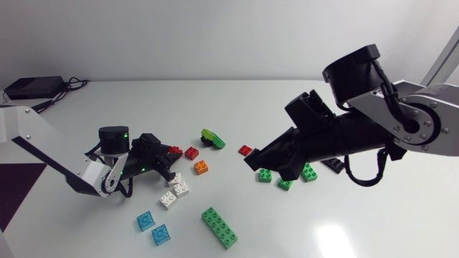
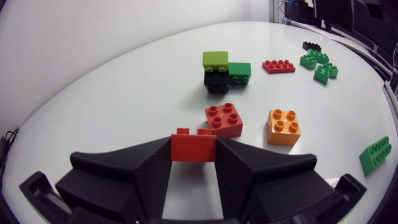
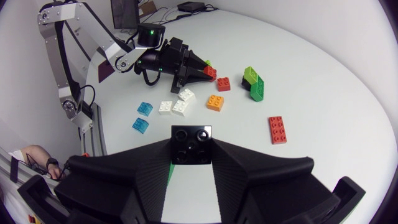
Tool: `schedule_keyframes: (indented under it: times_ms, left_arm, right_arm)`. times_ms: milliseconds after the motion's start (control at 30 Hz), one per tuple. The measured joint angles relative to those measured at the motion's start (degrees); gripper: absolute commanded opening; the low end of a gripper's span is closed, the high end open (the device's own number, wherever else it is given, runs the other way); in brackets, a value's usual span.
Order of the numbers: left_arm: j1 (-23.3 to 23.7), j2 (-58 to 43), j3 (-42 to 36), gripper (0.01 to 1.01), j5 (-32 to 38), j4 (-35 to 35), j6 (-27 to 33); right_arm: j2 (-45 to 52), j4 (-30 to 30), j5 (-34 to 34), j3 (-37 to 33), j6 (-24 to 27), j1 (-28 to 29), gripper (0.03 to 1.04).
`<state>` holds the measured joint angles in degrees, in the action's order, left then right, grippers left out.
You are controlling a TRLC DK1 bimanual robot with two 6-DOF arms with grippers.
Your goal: Separate the duplo bricks
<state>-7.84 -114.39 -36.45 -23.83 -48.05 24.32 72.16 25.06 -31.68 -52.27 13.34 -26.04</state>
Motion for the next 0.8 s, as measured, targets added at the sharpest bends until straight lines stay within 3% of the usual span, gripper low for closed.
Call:
schedule_keyframes:
  times_ms: [133,600,800]
  left_arm:
    - [0.0,0.0,0.3,0.379,0.0,0.0,0.0]
    - [0.0,0.0,1.8,0.428,-0.9,-0.4,0.0]
    - [0.0,0.3,2.9,0.515,-1.3,-0.8,0.0]
  right_arm:
    - [-0.6,0.0,0.0,0.2,0.0,0.0,0.25]
    - [-2.2,0.1,0.0,0.2,0.0,-1.0,0.25]
    - [-2.7,0.3,0.0,0.2,0.0,-1.0,0.25]
